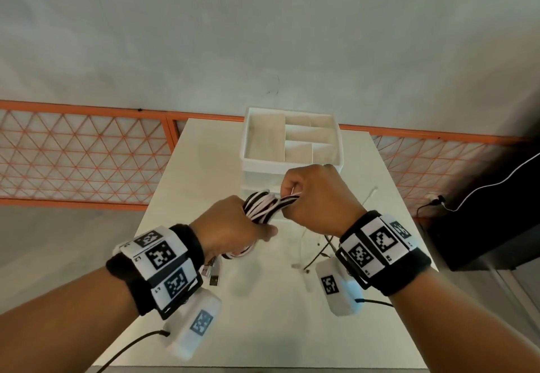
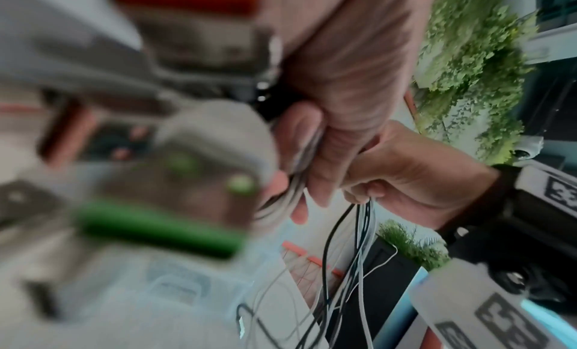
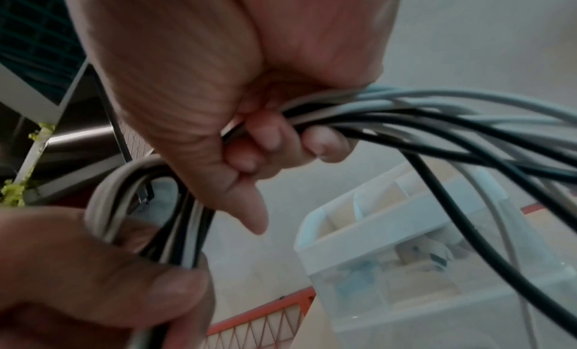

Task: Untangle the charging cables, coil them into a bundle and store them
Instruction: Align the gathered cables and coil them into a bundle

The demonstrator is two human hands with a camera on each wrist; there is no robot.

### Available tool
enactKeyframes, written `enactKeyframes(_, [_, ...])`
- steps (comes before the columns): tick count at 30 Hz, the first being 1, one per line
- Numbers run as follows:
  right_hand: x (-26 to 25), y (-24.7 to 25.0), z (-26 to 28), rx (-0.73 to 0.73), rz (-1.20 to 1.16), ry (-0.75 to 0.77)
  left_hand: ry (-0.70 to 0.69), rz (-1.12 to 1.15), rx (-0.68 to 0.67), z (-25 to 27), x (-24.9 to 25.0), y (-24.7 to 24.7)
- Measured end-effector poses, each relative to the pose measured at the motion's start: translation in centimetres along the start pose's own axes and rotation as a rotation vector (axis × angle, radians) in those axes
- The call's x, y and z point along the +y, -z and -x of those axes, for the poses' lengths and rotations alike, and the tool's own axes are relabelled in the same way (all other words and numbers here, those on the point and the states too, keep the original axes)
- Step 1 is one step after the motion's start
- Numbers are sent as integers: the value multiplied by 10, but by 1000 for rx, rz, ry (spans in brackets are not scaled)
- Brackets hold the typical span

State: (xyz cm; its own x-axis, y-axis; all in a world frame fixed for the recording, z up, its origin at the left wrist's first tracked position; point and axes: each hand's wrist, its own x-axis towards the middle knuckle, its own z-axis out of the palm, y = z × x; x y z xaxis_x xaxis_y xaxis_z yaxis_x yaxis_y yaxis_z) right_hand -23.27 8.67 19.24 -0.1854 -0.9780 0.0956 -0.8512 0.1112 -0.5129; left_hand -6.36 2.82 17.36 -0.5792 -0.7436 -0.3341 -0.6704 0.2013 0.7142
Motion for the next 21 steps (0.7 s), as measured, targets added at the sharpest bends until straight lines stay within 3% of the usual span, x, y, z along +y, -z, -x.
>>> enactKeyframes(6, [7, 14, 5, 22, -317, 8, -131, -7, 178, -7, 2, 19])
enactKeyframes(9, [27, 17, 7, -69, -516, -41, -132, 286, 222, -10, -2, 28])
enactKeyframes(12, [43, 10, 14, 41, -757, -92, -43, 737, 162, -9, -1, 31])
enactKeyframes(15, [38, -4, 15, 201, -835, -69, 50, 949, 67, -11, 2, 25])
enactKeyframes(18, [12, -12, 21, 237, -753, 78, 83, 1073, -30, -13, 9, 21])
enactKeyframes(21, [-9, -20, 27, 232, -651, 270, 1, 1144, -135, -16, 9, 21])
